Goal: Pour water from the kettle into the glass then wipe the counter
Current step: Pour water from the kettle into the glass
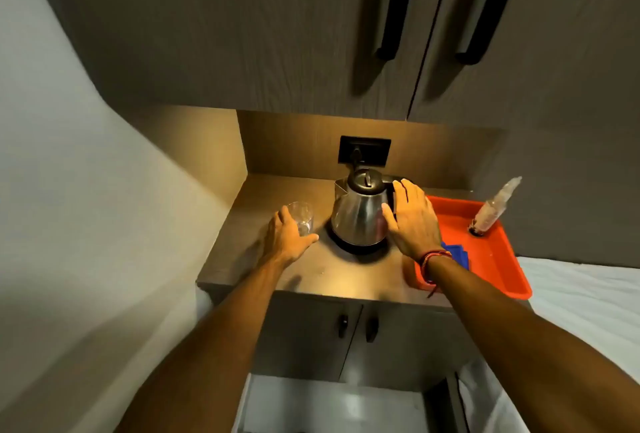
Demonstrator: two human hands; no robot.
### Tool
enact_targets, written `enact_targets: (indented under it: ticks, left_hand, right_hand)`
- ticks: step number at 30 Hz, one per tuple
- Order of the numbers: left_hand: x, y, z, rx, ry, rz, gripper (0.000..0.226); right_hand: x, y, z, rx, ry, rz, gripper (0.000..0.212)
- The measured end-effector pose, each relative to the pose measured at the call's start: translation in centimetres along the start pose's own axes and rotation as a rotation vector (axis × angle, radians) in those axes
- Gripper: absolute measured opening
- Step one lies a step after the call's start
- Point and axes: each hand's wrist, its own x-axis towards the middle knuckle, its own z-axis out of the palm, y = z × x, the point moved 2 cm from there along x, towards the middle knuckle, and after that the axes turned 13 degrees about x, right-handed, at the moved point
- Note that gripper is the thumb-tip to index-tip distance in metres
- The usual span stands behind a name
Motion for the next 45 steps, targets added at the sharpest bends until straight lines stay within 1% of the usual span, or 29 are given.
enact_targets:
  ticks: [3, 5, 7, 9, 10, 13, 16, 18, 21, 23, 25, 29, 31, 33, 35, 40, 43, 45]
  left_hand:
    - [3.0, -0.7, 2.3, -0.178, -0.031, -0.135, 0.122]
    - [4.5, -1.1, 3.7, -0.291, -0.019, -0.202, 0.12]
    - [5.2, -0.8, 4.3, -0.416, 0.027, -0.24, 0.111]
    - [6.2, -0.3, 5.0, -0.536, 0.075, -0.28, 0.098]
    - [6.5, -0.1, 5.3, -0.589, 0.092, -0.298, 0.094]
    - [6.9, 0.3, 5.9, -0.637, 0.157, -0.304, 0.089]
    - [7.4, 0.2, 6.3, -0.629, 0.198, -0.274, 0.084]
    - [7.8, 0.3, 6.0, -0.616, 0.221, -0.252, 0.084]
    - [8.2, 0.6, 5.2, -0.608, 0.226, -0.183, 0.081]
    - [8.3, 0.7, 4.4, -0.599, 0.214, -0.129, 0.081]
    - [8.4, 0.8, 3.9, -0.579, 0.194, -0.099, 0.081]
    - [8.7, -0.1, 3.6, -0.572, 0.152, -0.087, 0.078]
    - [8.7, -0.5, 3.8, -0.561, 0.137, -0.083, 0.08]
    - [8.5, -1.2, 3.8, -0.562, 0.12, -0.096, 0.083]
    - [8.4, -1.8, 3.9, -0.567, 0.104, -0.107, 0.081]
    - [8.2, -2.7, 4.1, -0.577, 0.083, -0.134, 0.072]
    - [7.7, -2.7, 3.9, -0.472, 0.116, -0.083, 0.075]
    - [7.3, -2.7, 3.8, -0.442, 0.099, -0.066, 0.077]
  right_hand:
    - [2.1, 2.2, 1.6, 0.086, 0.124, 0.143, 0.058]
    - [3.2, 3.1, 2.5, 0.194, 0.166, 0.236, 0.054]
    - [4.3, 3.9, 3.3, 0.349, 0.181, 0.311, 0.043]
    - [5.6, 4.7, 4.1, 0.568, 0.209, 0.392, 0.028]
    - [6.0, 5.0, 4.4, 0.672, 0.237, 0.445, 0.026]
    - [7.0, 6.2, 4.9, 0.941, 0.352, 0.597, 0.035]
    - [7.8, 7.1, 5.4, 0.969, 0.45, 0.729, 0.048]
    - [8.7, 6.9, 5.6, 0.943, 0.486, 0.747, 0.055]
    - [10.4, 5.8, 5.3, 0.813, 0.47, 0.677, 0.06]
    - [11.6, 4.6, 5.1, 0.719, 0.415, 0.624, 0.064]
    - [12.8, 3.1, 4.6, 0.616, 0.35, 0.552, 0.064]
    - [14.4, -0.4, 4.4, 0.397, 0.234, 0.374, 0.066]
    - [14.9, -1.9, 4.3, 0.306, 0.208, 0.301, 0.067]
    - [15.2, -3.5, 4.2, 0.228, 0.181, 0.214, 0.064]
    - [15.5, -4.4, 4.3, 0.141, 0.17, 0.123, 0.062]
    - [15.4, -6.0, 5.1, 0.044, 0.11, -0.023, 0.063]
    - [15.3, -6.8, 5.4, 0.009, 0.084, -0.065, 0.064]
    - [15.2, -7.3, 5.6, -0.015, 0.074, -0.082, 0.066]
